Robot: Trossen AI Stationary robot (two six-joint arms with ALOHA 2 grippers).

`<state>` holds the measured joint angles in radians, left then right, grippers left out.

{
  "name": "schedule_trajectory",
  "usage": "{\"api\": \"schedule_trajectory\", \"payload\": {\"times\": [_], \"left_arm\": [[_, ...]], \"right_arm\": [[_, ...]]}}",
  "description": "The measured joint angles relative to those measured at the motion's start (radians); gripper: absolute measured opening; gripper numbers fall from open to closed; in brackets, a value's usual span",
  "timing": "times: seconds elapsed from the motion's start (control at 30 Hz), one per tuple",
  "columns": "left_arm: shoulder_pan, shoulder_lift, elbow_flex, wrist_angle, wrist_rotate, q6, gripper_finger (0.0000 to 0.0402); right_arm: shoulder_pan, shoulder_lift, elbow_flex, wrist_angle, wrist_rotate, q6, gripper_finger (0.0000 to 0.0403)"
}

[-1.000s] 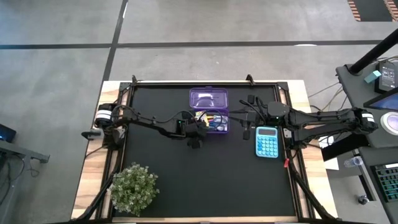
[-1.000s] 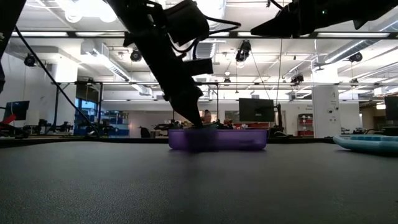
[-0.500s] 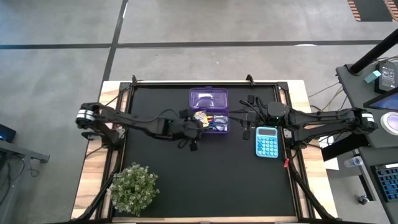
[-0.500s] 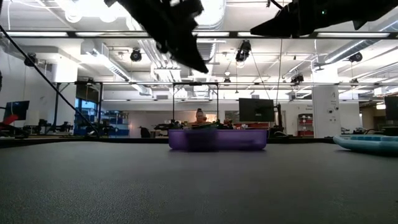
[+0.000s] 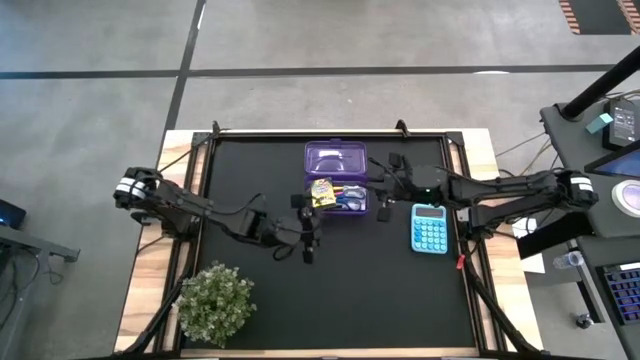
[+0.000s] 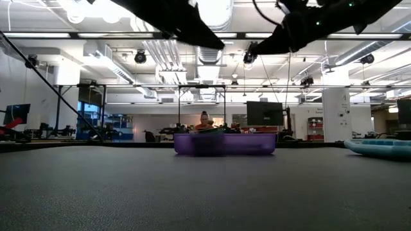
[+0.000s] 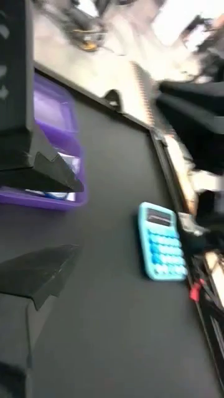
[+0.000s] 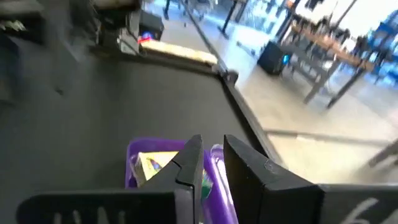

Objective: Pack school essentials
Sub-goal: Put the box of crayons into the purple box

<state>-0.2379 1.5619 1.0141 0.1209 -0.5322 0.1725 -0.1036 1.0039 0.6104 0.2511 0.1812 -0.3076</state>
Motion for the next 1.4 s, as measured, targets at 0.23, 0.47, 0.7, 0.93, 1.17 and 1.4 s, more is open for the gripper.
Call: {"api": "schedule_trajectory", "payload": {"times": [0.23, 0.47, 0.7, 0.93, 1.17, 1.4], "left_arm": [[-0.026, -0.074, -0.060, 0.059, -0.001, 0.036, 0.0130], [-0.032, -0.143, -0.154, 0.103, -0.001, 0.014, 0.0130], [-0.034, -0.164, -0.220, 0.191, 0.000, 0.009, 0.0130], [-0.033, -0.172, -0.232, 0.211, 0.000, 0.009, 0.0130], [-0.033, -0.173, -0.238, 0.201, 0.000, 0.017, 0.0130], [-0.033, -0.237, -0.306, 0.215, 0.003, 0.005, 0.0130]], "right_arm": [[-0.002, 0.106, 0.085, -0.121, 0.006, 0.111, 0.0025], [-0.002, 0.229, 0.177, -0.168, 0.006, 0.125, 0.0009], [-0.014, 0.340, 0.295, -0.289, 0.006, 0.100, 0.0009], [-0.026, 0.434, 0.398, -0.410, 0.006, 0.080, 0.0009], [-0.033, 0.519, 0.506, -0.556, 0.005, 0.080, 0.0009], [-0.072, 0.600, 0.592, -0.769, 0.004, 0.085, 0.0009]]}}
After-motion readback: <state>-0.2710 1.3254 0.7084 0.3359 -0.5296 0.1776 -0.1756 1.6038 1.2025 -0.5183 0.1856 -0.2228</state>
